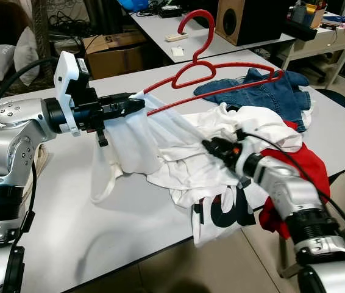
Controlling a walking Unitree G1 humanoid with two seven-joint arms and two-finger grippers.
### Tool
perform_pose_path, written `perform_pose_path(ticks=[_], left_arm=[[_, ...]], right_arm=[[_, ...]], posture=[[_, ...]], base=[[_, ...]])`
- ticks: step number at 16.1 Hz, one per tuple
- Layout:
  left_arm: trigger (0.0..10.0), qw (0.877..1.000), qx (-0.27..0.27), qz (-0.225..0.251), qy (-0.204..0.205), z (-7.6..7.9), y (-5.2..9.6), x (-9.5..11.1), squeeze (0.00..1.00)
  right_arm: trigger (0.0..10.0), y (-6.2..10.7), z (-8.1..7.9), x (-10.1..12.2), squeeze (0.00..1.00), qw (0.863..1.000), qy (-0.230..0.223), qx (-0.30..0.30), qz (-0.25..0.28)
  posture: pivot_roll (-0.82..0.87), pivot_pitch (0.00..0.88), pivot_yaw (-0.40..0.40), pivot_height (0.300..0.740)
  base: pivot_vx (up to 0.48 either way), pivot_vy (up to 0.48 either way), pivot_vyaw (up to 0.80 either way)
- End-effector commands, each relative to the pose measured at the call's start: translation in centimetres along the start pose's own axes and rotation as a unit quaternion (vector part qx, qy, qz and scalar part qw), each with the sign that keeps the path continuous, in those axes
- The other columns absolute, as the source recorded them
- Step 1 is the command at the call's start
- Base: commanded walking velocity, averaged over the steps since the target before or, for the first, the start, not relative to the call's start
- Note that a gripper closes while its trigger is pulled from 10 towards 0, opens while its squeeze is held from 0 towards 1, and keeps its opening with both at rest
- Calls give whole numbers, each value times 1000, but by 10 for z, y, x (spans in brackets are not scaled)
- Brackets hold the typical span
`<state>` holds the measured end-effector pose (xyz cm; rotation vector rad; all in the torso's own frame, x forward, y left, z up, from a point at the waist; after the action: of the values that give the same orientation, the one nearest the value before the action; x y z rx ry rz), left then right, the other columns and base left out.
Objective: Hang hanger
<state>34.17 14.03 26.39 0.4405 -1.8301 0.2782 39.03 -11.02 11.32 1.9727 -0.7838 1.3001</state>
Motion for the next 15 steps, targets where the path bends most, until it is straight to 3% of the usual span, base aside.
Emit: perform_pose_path(ticks=[1,4,12,15], left_arm=[[0,1000,9,6,-13,-4,3,7,0],[0,1000,10,5,-13,-4,1,5,0],[0,1000,13,-2,-16,-4,2,4,0],[0,1000,12,-2,-17,-3,1,4,0]], right_arm=[[0,2,-6,11,0,999,8,21,23],[0,5,-19,13,0,997,14,65,27],[0,8,-19,5,0,997,13,81,7],[0,11,-29,8,0,993,20,112,12]], posture=[[37,0,45,740],[35,0,47,740],[37,0,45,740],[37,0,45,740]], base=[[0,0,0],[0,0,0],[0,0,0],[0,0,0]])
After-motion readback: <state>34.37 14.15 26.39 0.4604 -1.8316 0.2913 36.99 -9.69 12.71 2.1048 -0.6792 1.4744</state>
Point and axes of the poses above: a point about 5 cm out from each wrist's last joint towards the gripper, its own y axis pointing back from the gripper into the wrist, its own x axis along the axis of the wrist's last joint, z = x × y, the point moved 6 cm from there along -y, pointing out of the wrist towards the gripper, and after that the axes turned 6 degrees about -y, right-handed, at the moved point
